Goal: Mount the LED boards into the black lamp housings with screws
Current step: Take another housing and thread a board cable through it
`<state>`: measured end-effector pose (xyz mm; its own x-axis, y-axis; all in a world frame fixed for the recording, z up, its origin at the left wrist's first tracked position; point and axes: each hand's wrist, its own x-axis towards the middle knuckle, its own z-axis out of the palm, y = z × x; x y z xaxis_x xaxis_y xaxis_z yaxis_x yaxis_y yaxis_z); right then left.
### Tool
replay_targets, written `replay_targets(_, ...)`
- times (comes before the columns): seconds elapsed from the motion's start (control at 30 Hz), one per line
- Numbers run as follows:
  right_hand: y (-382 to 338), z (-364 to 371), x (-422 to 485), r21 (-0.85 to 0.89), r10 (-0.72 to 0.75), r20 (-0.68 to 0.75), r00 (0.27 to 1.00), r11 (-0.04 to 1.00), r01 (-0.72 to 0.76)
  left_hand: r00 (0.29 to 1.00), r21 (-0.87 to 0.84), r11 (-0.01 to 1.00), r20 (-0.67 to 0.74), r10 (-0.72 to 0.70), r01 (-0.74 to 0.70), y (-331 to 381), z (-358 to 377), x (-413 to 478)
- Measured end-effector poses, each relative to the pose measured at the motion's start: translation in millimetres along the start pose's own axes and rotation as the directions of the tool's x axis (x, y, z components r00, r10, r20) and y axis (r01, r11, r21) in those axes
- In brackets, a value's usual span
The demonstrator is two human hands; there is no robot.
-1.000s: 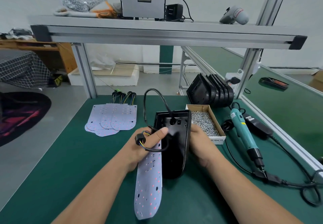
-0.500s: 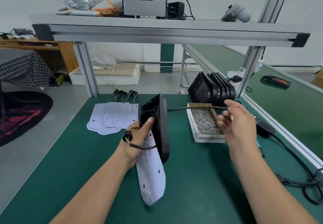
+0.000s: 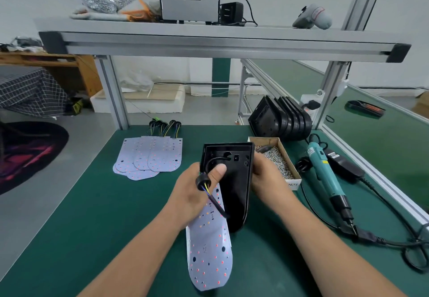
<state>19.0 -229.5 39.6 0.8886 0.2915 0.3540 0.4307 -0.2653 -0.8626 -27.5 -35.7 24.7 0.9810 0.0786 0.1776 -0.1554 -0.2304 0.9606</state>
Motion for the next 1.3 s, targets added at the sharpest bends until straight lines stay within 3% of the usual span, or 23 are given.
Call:
replay_targets(0.1, 8, -16, 6, -0.023, 0.144, -0.181, 0.973, 0.988, -0.151, 0.999, -0.060, 0.998, 0.029, -0.029, 0.031, 2, -10, 6)
replay_targets(0.2, 12, -37, 8, -0.046, 0.142, -0.395, 0.908, 0.984, -0.174, 0.999, -0.031, 0.998, 0.005, -0.054, 0.054, 2, -23, 11)
replay_targets(0.33, 7, -58, 7, 0.249, 0.260, -0.529, 0.808, 0.958, -0.145, 0.993, -0.007, 0.998, -0.102, -0.066, 0.065, -5, -28, 14)
replay_targets(0.4, 4, -61, 6, 0.333, 0.311, -0.478, 0.821, 0.929, -0.158, 0.988, 0.040, 0.998, -0.146, -0.046, 0.052, -7, -26, 16)
replay_targets(0.5, -1, -41, 3, 0.416, 0.333, -0.268, 0.904, 0.886, -0.203, 0.980, 0.037, 0.997, -0.187, -0.061, 0.069, -12, -19, 17)
replay_targets(0.6, -8, -14, 0, 0.348, 0.254, -0.010, 0.967, 0.908, -0.234, 0.975, 0.056, 0.992, -0.200, -0.098, 0.111, -16, -13, 17)
replay_targets(0.73, -7, 0, -1, 0.463, 0.213, 0.159, 0.964, 0.846, -0.263, 0.985, 0.079, 0.992, -0.151, -0.087, 0.100, -17, -9, 17)
replay_targets(0.83, -5, 10, -3, 0.538, 0.244, 0.167, 0.955, 0.790, -0.295, 0.987, 0.071, 0.993, -0.138, -0.087, 0.098, -15, -6, 16)
replay_targets(0.97, -3, 16, 6, 0.584, 0.398, 0.041, 0.916, 0.734, -0.346, 0.989, 0.064, 0.995, -0.136, -0.065, 0.074, -8, -5, 13)
replay_targets(1.1, 2, 5, 6, 0.570, 0.501, -0.023, 0.865, 0.717, -0.400, 0.945, -0.005, 0.999, -0.327, -0.035, 0.036, -3, -18, 17)
replay_targets(1.2, 3, 0, 5, 0.603, 0.550, -0.046, 0.834, 0.681, -0.416, 0.868, -0.192, 0.980, -0.475, -0.143, 0.056, -5, -36, 23)
replay_targets(1.3, 4, -2, 6, 0.626, 0.554, -0.070, 0.829, 0.672, -0.397, 0.828, -0.302, 0.948, -0.504, -0.246, 0.097, -11, -44, 26)
